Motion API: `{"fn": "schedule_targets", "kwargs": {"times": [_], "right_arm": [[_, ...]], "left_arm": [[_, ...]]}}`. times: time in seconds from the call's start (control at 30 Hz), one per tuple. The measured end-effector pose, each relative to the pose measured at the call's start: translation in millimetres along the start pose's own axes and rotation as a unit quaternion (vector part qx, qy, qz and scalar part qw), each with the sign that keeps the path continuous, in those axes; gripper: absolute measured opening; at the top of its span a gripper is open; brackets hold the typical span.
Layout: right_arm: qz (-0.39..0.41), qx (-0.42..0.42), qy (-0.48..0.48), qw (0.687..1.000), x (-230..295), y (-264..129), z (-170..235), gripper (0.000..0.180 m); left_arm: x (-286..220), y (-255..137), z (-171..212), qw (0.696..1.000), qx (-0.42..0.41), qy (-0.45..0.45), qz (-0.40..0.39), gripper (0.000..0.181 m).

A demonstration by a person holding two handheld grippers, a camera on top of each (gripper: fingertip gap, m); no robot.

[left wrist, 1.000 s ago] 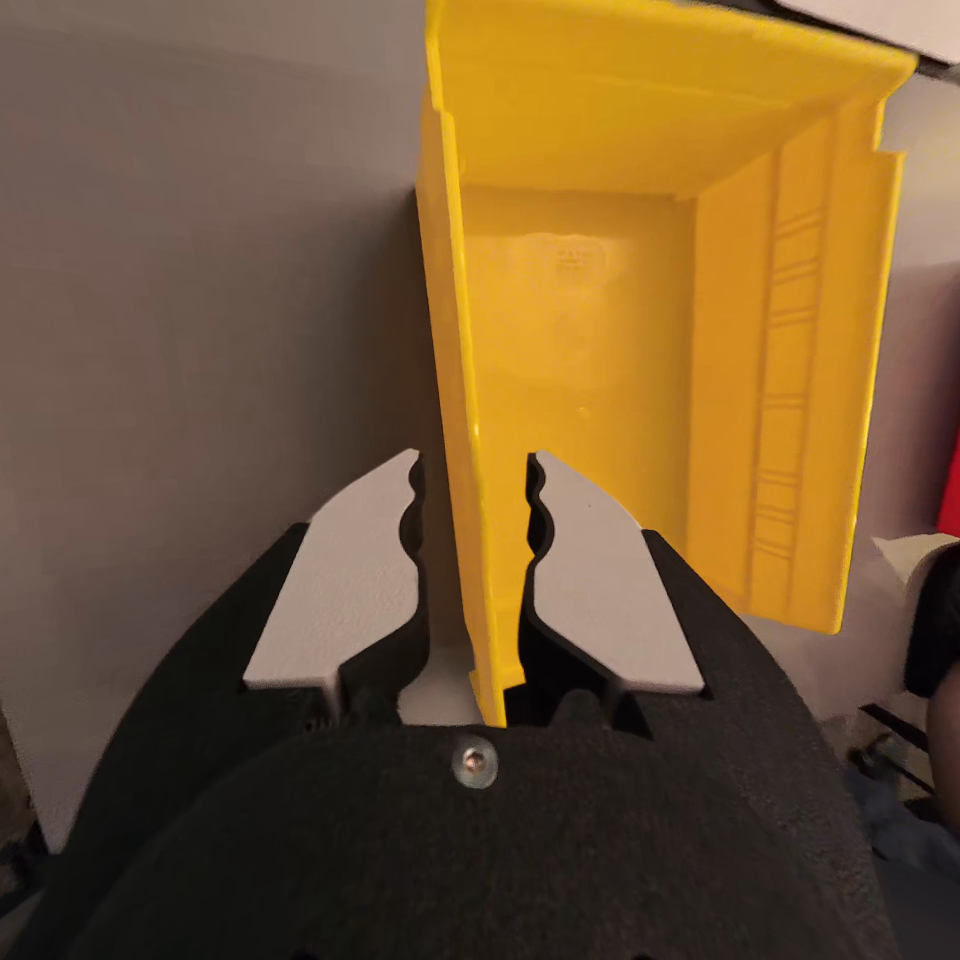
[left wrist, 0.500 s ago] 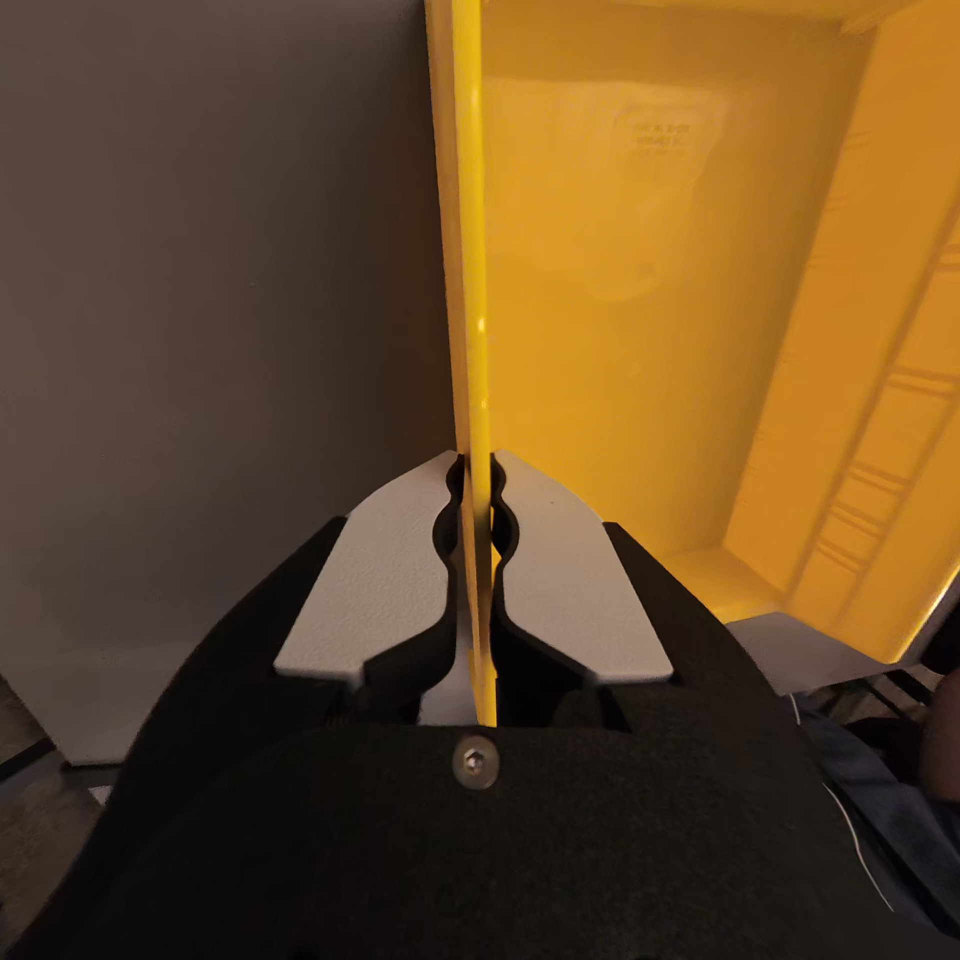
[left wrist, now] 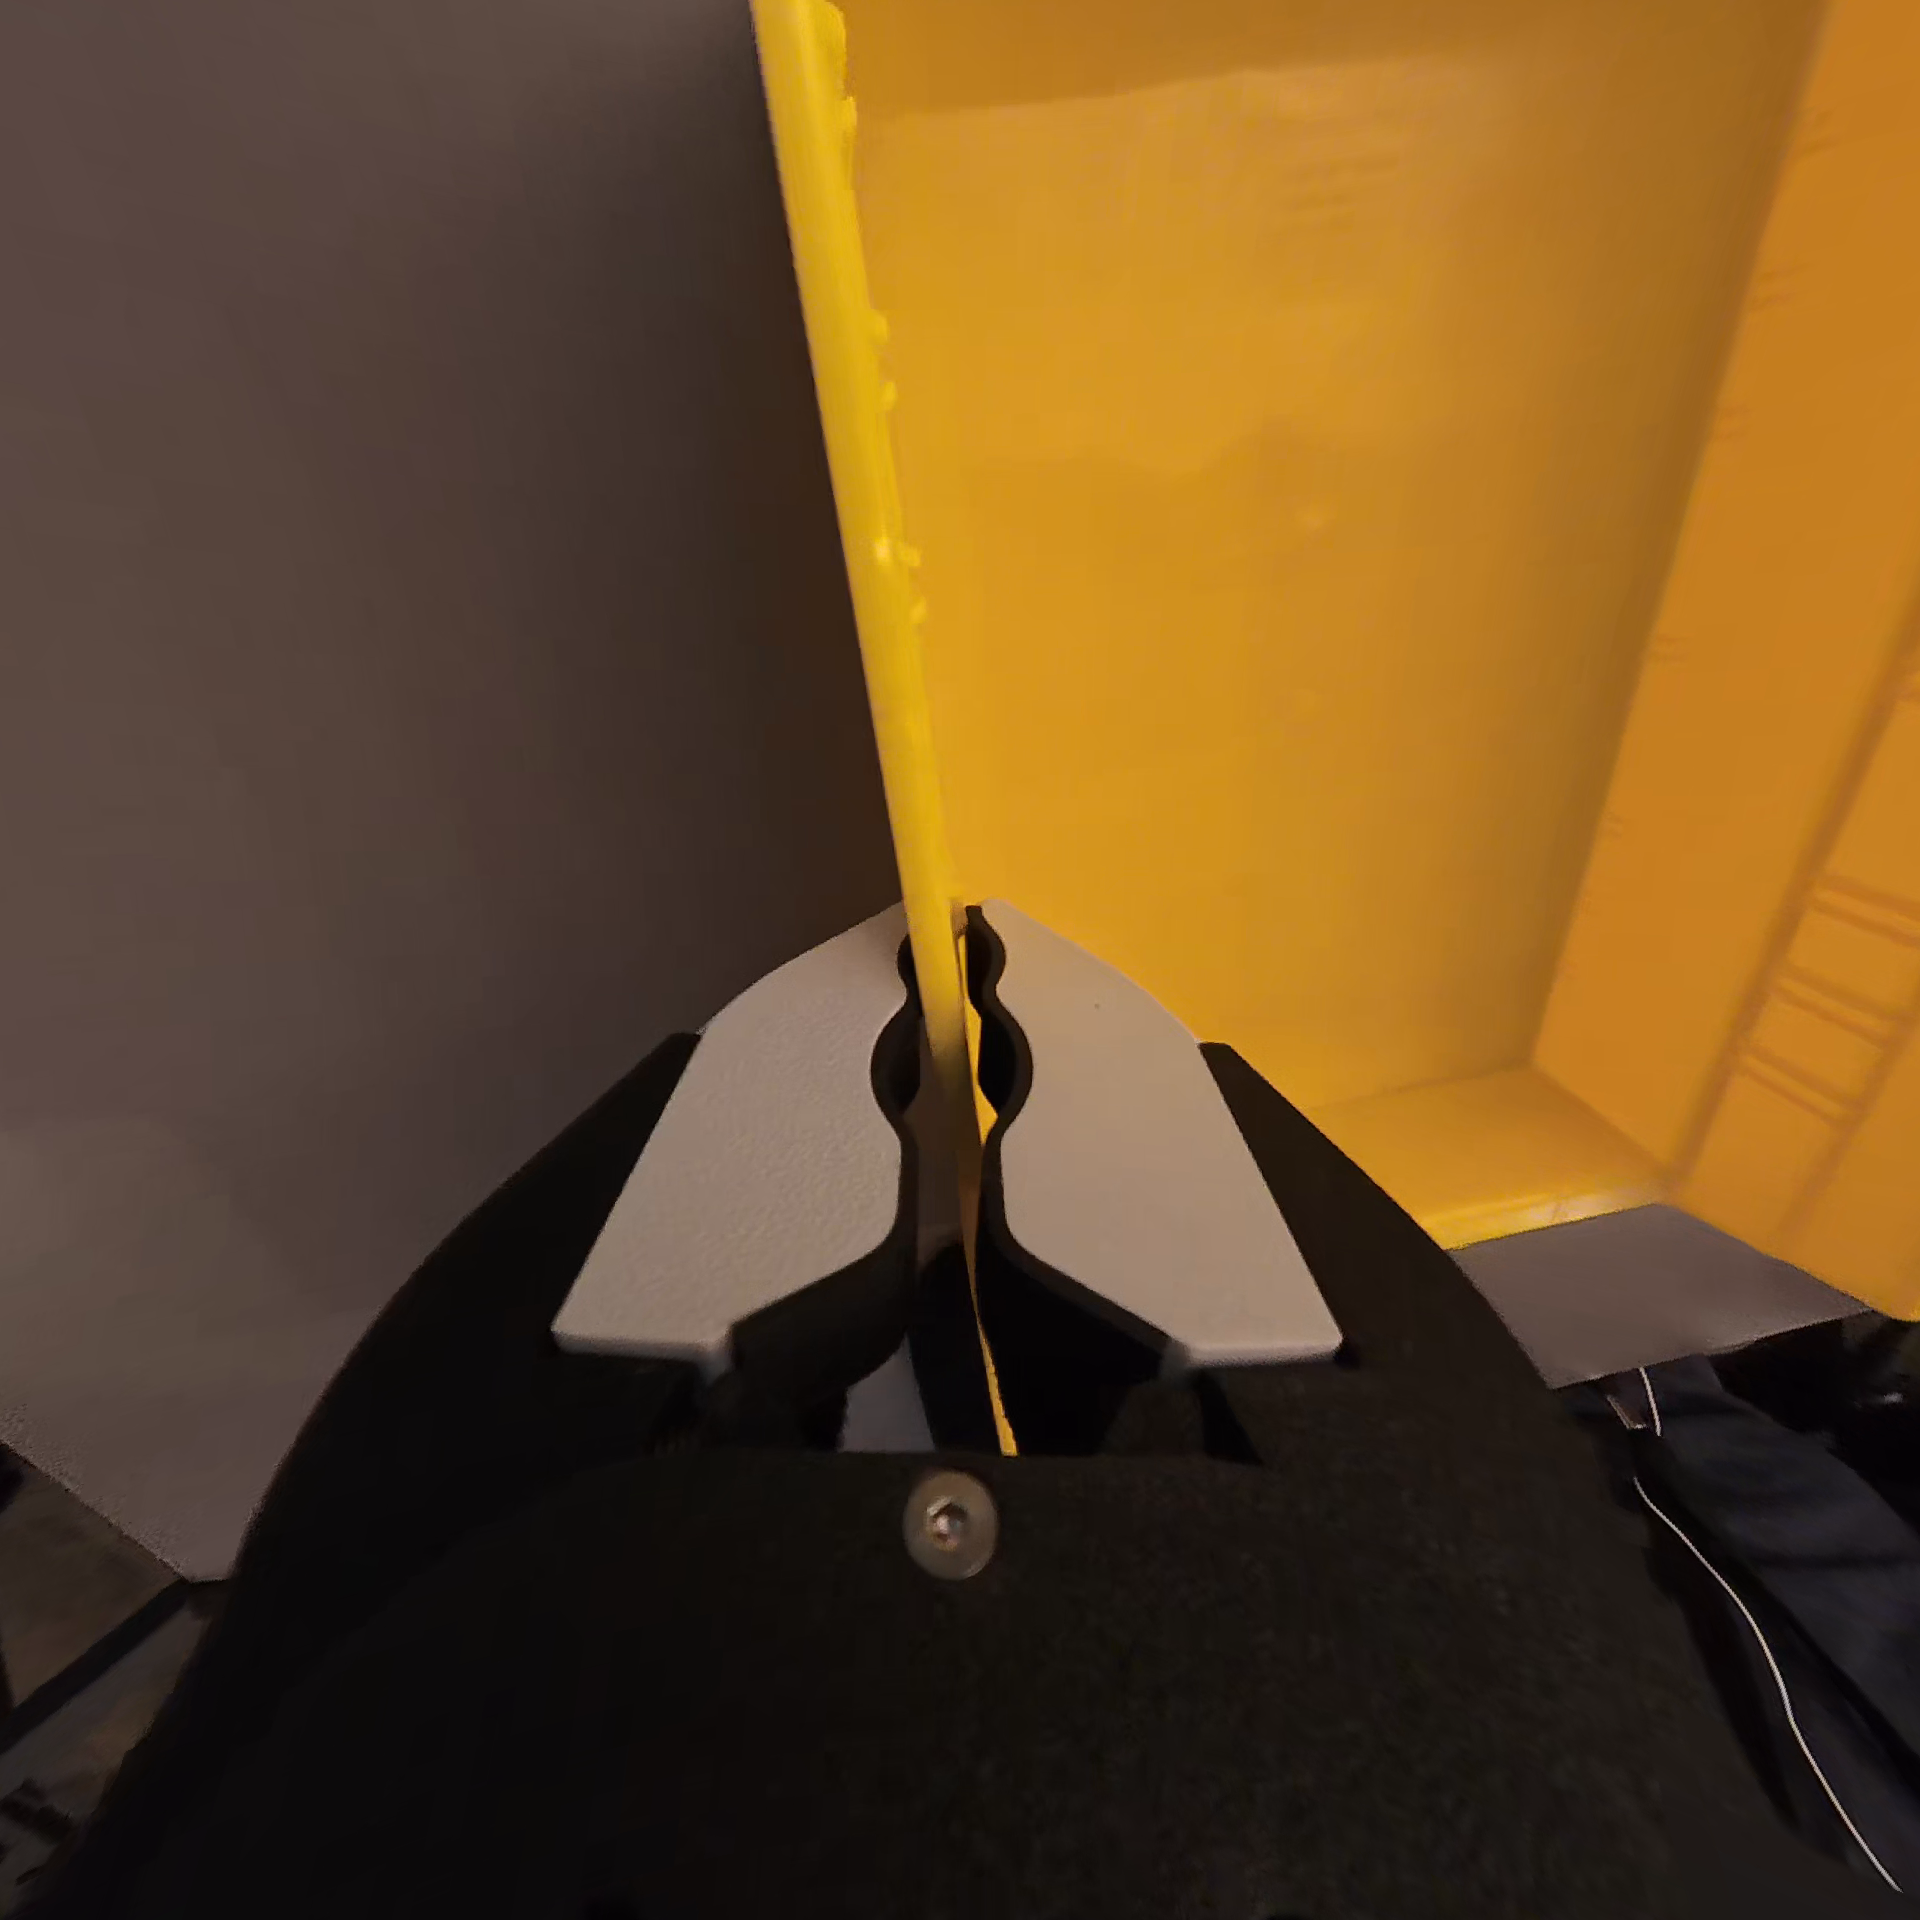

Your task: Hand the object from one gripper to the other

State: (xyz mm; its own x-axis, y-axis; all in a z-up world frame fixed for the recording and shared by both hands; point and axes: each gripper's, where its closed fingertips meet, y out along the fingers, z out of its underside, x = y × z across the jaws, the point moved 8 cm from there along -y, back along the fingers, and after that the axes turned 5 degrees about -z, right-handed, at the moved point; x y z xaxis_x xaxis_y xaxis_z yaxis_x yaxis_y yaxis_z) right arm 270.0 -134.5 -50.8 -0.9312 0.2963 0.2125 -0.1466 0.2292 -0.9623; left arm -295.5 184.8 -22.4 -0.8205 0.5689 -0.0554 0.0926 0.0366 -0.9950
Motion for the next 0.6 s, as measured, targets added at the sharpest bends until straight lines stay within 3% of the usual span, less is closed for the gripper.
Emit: {"fn": "schedule_targets", "kwargs": {"times": [0.6], "right_arm": [[0.008, 0.034, 0.000, 0.999, 10.9, 1.0, -0.7, 0.009]], "left_arm": [[-87.7, 12.0, -7.9, 0.996, 0.024, 0.083, -0.004, 0.006]]}}
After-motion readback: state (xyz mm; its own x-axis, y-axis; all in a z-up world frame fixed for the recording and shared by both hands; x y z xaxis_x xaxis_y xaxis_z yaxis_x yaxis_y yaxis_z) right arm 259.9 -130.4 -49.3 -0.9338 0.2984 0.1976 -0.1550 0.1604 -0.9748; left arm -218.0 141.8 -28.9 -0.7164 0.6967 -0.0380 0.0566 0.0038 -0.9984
